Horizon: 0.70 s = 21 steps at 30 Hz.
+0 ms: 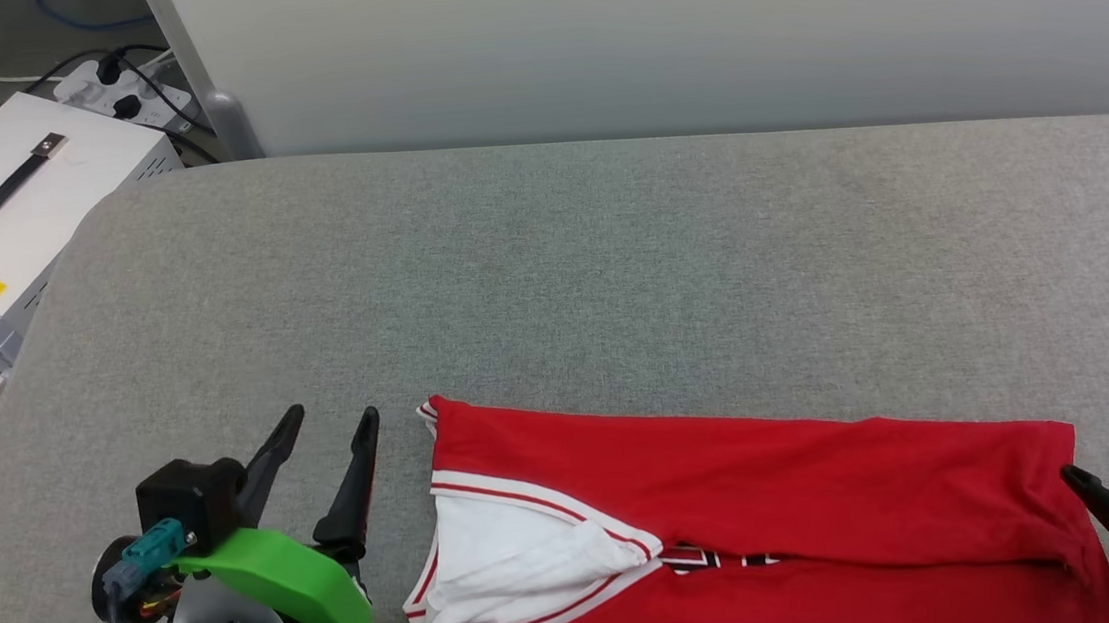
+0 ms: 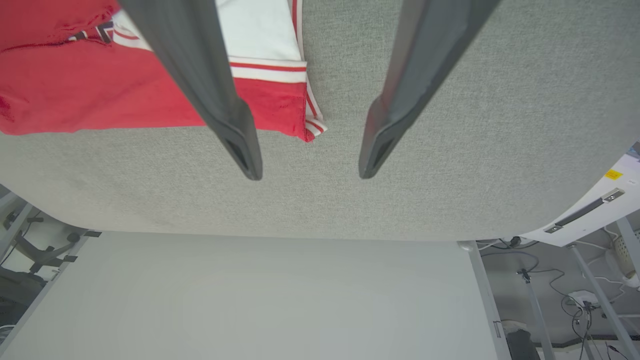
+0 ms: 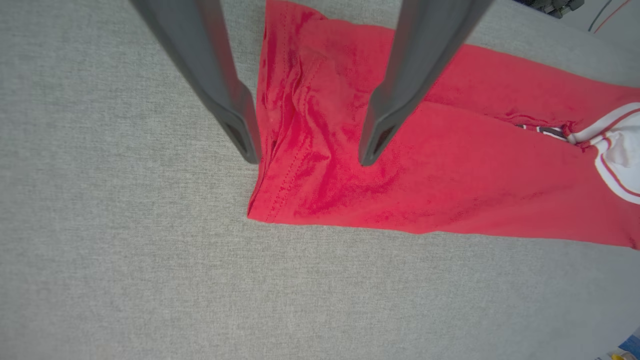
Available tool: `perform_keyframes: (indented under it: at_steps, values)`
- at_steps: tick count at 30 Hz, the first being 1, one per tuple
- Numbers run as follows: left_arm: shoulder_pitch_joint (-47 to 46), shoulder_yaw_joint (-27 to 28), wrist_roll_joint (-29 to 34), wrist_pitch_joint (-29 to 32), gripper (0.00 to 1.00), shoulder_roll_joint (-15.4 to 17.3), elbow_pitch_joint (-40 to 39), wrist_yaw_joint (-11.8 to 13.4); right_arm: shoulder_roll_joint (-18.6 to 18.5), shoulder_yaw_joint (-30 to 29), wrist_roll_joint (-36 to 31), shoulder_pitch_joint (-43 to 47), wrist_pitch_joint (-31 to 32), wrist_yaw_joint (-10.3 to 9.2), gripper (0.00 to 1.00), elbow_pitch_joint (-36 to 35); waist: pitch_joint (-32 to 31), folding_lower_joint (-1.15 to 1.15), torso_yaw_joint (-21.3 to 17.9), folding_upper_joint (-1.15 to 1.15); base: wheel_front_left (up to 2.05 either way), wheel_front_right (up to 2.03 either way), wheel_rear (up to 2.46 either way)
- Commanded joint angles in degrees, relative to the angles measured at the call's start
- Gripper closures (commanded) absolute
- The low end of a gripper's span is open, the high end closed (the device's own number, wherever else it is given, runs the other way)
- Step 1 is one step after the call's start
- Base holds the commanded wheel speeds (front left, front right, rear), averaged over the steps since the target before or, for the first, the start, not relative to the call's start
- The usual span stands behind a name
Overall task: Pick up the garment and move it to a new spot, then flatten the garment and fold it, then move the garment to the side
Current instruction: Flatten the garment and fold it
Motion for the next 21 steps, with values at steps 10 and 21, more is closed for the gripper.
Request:
perform_keyframes:
  at_steps: [10,21]
  values:
    - [3.8,11.8,11.5,-3.2,0.0,-6.1,1.7,-1.0,10.4,-10.2,-12.9,0.4,2.9,-0.03,0.0,5.4,2.7,0.0,1.2,0.69,0.0,0.0,0.0]
    - [6.1,19.2,18.6,-3.2,0.0,-11.9,3.1,-7.4,12.3,-9.8,-10.6,-1.0,1.9,-0.03,0.0,12.5,4.3,0.0,2.6,0.69,0.0,0.0,0.0]
